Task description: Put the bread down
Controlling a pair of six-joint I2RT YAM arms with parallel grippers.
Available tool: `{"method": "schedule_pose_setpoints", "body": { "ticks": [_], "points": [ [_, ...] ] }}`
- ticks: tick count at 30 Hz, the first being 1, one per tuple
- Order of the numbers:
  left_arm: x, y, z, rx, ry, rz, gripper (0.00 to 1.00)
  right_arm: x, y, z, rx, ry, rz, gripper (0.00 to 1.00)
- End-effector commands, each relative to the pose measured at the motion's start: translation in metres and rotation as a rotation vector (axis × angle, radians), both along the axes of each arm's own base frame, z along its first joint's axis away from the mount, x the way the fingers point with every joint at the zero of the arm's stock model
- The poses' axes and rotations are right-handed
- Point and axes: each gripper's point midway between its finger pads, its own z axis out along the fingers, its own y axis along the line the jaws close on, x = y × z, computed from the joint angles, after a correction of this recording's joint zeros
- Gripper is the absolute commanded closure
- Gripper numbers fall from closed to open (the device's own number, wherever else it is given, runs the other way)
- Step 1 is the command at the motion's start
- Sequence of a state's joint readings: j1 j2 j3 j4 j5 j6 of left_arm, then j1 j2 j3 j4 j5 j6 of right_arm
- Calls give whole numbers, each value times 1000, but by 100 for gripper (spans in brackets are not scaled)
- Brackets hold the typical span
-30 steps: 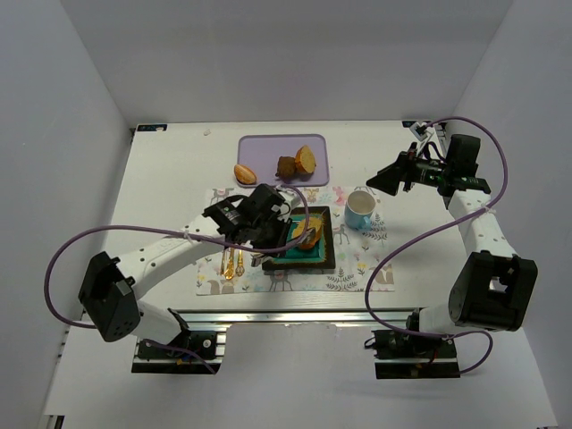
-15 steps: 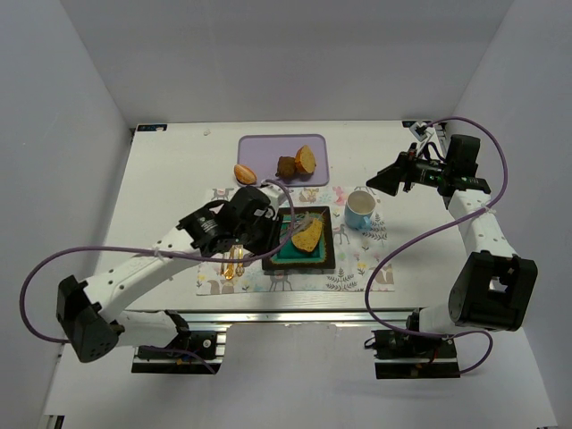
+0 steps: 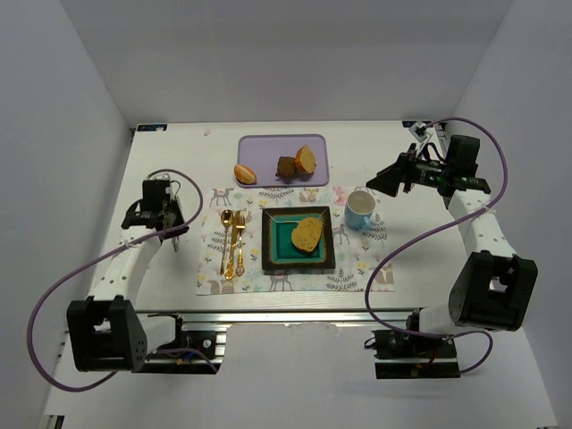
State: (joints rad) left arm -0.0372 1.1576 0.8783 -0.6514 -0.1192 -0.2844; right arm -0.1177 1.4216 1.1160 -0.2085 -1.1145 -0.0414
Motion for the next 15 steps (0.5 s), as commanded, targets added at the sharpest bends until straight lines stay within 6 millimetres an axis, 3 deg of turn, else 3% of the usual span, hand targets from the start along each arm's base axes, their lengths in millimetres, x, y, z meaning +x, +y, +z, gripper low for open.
{"method": "schedule_pose_setpoints", "body": {
  "ticks": [1,5,10,13,15],
  "points": [
    [15,35,-14,79,-42,40,66,-5,1,16,0,-61,35,11],
    [13,59,-45,134,11,66,62,-7,0,16,-18,-69,40,11],
    [2,80,-84,108,81,114,44,-9,-2,13,-48,-62,35,11],
    [5,78,-97,60,134,94,36,-11,-3,11,-56,-52,33,11],
    [0,73,-115,22,232,75,34,-11,-3,11,-55,-48,31,11]
  ]
}}
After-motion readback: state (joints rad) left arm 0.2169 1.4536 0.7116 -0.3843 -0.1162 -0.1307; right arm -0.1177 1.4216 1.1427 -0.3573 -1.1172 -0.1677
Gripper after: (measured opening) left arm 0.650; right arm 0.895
